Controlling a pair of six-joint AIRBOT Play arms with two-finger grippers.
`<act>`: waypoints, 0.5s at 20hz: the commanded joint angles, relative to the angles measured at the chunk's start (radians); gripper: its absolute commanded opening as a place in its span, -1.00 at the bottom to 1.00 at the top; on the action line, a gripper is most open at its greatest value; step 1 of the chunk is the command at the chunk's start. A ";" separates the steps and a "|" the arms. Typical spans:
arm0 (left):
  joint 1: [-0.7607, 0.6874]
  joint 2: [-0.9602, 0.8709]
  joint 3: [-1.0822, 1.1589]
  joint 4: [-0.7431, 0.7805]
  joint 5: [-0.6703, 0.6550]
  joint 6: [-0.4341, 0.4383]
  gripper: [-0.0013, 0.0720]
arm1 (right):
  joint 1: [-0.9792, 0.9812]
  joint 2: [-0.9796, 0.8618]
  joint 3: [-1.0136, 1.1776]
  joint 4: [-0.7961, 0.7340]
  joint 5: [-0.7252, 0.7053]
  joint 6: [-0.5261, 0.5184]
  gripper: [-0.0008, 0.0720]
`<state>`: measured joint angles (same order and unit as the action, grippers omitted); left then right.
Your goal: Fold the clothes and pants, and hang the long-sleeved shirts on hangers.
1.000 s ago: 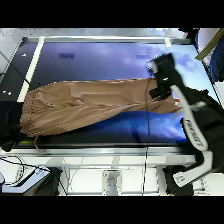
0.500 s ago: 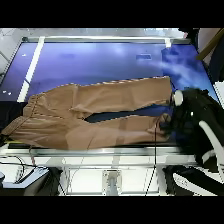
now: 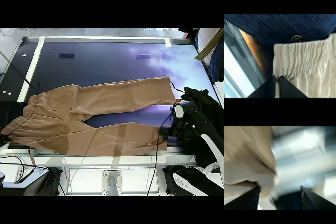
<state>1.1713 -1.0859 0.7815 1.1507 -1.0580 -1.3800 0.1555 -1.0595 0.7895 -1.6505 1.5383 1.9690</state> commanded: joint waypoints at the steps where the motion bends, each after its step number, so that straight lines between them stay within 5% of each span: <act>1: 0.001 0.000 0.001 0.000 -0.001 0.001 -0.90 | 0.000 -0.049 0.090 -0.010 -0.179 0.008 0.20; 10: 0.001 0.000 0.001 0.000 -0.002 0.001 -0.90 | 0.000 -0.296 0.090 -0.039 -0.139 0.009 0.22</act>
<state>1.1713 -1.0859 0.7815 1.1503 -1.0592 -1.3796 0.1555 -1.3182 0.8753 -1.6424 1.3716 1.9759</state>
